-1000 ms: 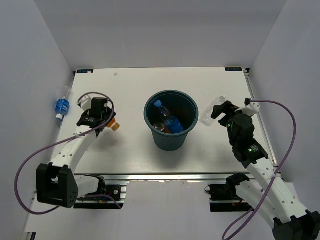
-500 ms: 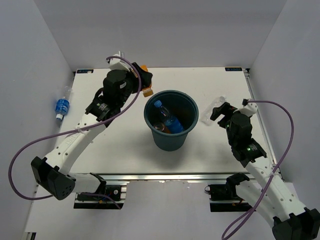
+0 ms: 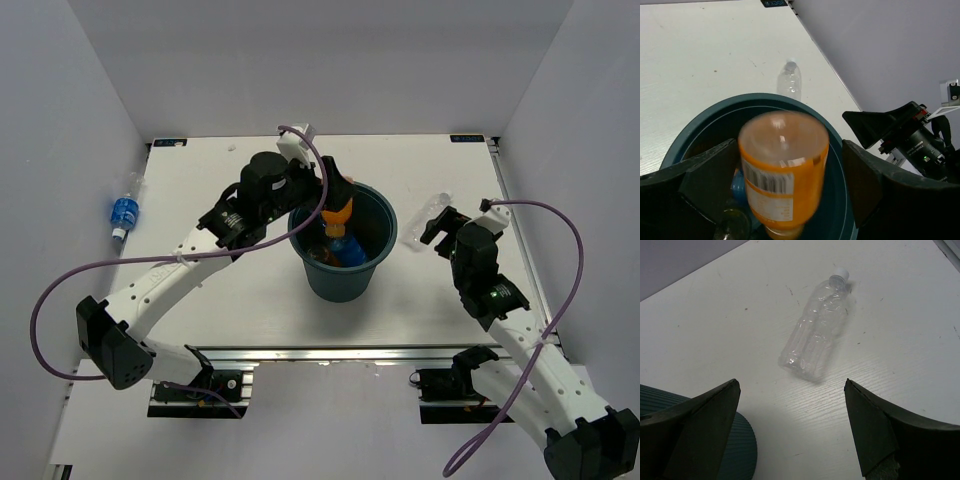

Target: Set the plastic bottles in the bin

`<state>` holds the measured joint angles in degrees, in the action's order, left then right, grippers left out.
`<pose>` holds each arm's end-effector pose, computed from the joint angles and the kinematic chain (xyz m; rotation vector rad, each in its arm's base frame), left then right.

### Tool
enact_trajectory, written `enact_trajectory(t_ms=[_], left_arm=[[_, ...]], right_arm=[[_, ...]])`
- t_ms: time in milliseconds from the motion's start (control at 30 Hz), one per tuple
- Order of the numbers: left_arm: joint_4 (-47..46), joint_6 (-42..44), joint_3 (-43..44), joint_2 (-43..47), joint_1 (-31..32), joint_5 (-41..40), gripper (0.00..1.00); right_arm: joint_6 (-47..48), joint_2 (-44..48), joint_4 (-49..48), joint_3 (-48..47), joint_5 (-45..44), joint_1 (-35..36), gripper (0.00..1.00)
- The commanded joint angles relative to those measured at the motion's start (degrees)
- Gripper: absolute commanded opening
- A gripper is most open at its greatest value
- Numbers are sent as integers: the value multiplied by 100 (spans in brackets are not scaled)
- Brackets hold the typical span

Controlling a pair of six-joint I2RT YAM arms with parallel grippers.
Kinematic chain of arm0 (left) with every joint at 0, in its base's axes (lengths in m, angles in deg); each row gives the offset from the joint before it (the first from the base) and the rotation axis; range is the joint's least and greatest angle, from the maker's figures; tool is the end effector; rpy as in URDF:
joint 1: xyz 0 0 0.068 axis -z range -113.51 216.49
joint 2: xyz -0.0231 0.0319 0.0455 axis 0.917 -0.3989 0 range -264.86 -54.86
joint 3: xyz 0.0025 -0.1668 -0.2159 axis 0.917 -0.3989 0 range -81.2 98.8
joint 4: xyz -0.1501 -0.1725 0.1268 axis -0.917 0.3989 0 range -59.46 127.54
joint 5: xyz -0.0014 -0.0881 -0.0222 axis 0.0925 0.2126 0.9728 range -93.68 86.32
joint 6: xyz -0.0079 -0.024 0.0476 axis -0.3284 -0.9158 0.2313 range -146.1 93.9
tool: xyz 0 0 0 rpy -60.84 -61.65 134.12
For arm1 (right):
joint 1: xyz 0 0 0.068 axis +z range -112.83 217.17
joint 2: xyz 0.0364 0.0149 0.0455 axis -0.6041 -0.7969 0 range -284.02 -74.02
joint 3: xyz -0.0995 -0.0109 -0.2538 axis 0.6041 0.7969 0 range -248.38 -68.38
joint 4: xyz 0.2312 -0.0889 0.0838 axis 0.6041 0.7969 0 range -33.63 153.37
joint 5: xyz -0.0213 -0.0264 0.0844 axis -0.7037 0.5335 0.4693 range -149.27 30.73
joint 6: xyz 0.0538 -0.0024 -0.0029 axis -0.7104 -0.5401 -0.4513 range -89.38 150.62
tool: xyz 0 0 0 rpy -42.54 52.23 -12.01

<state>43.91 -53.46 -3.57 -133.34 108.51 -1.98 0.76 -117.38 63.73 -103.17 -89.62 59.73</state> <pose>0.2366 -0.2146 0.4016 0.2657 1.8914 -0.8691 0.1732 0.0524 0.2889 0.4758 1.7491 0.1598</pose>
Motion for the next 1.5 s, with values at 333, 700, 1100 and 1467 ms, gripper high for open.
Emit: enact_trajectory(t_ms=[333, 700, 1100, 1467], left_arm=[[395, 371, 227, -19, 8, -941, 98], [290, -340, -300, 359, -1595, -1463, 98], [237, -727, -977, -70, -3287, -610, 98], [263, -622, -1074, -607, -3771, -178, 98]], right_arm=[[-10, -85, 3, -178, -314, -16, 89], [-72, -569, 73, -301, -112, -208, 89], [-564, -2193, 55, -1135, 433, -973, 89], [-959, -4971, 406, -2971, 460, -1281, 89]])
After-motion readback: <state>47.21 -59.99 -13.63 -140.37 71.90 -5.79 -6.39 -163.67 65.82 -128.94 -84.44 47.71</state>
